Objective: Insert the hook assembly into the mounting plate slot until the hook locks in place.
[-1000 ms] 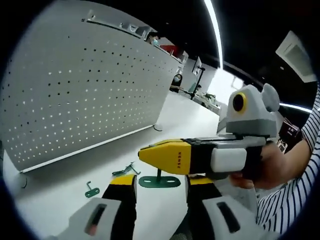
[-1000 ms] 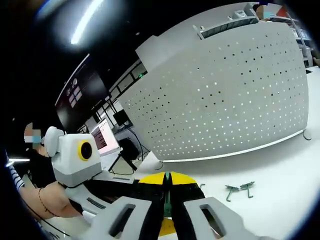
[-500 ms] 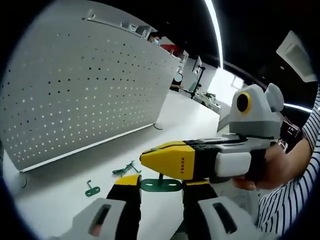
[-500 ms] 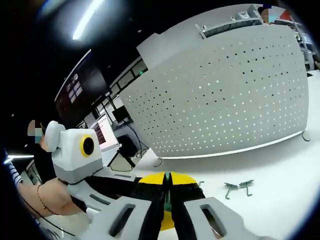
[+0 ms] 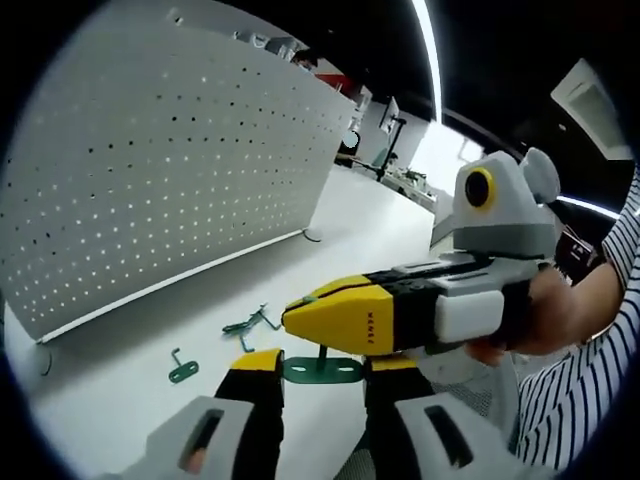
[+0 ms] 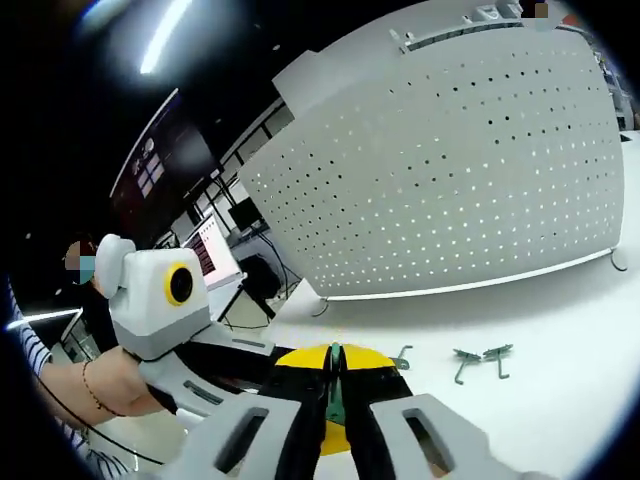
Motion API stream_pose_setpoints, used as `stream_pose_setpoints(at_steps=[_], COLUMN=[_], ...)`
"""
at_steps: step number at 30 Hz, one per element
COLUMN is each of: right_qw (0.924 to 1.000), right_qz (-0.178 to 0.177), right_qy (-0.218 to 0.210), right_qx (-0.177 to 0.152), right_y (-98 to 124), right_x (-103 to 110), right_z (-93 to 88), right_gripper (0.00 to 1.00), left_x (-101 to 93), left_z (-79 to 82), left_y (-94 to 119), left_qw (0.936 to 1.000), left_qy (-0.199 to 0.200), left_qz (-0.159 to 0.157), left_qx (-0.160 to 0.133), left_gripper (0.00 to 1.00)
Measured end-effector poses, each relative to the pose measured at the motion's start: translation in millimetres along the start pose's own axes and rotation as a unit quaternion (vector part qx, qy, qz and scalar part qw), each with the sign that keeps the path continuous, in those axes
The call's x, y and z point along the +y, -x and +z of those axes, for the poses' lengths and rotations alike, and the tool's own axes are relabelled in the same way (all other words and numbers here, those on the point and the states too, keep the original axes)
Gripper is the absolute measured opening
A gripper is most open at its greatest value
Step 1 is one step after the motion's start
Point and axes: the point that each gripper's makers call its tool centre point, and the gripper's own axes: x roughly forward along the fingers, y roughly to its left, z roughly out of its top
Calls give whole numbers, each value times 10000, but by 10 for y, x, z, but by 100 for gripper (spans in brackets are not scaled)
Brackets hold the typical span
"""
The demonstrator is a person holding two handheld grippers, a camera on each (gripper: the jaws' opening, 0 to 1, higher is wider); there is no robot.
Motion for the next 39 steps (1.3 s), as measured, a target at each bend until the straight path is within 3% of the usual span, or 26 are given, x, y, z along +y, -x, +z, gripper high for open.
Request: stream_pose_setpoints(at_steps=[7, 11, 15, 16, 18, 22, 25, 27, 29, 33, 36, 39], right_qw=[10000, 9996, 9956, 9903, 9824, 9707, 9605, 9491, 9355, 9278, 9137, 9051], right_qz=[31, 106, 259, 443, 529, 670, 851, 1035, 977, 962, 983, 1062], right_qy=[-39, -192, -297, -438, -421, -84, -226, -223, -216, -164, -117, -367], right_qx=[42, 184, 846, 1245, 1743, 2307, 2641, 2965, 3388, 3600, 3941, 4101], right_y=[44, 62, 86, 104, 119, 109, 80, 62, 64, 26, 50, 55], right_x=[-31, -97, -194, -165, -162, -115, -24, 30, -17, -28, -46, 3], right_z=[54, 121, 37, -45, -155, -299, -390, -504, -657, -767, -915, -991], right_gripper=[8, 12, 12, 12, 12, 12, 12, 12, 12, 12, 12, 12], left_x=[75, 245, 416, 431, 446, 393, 298, 263, 216, 128, 70, 38], left_z=[-142, -321, -453, -468, -479, -497, -526, -592, -669, -733, -757, -764], left_y=[4, 44, 88, 96, 107, 87, 48, 19, -11, -37, -54, -66], left_qw=[9999, 9989, 9960, 9954, 9941, 9917, 9874, 9838, 9816, 9786, 9780, 9756], left_qy=[-23, -171, -456, -513, -651, -925, -1293, -1471, -1538, -1694, -1723, -1841], left_qz=[3, 148, 364, 379, 411, 358, 214, 207, 116, -46, -142, -182], left_qx=[148, 412, 675, 712, 761, 824, 885, 1005, 1128, 1168, 1164, 1187], left_gripper=[30, 30, 30, 30, 30, 30, 30, 30, 30, 30, 30, 30])
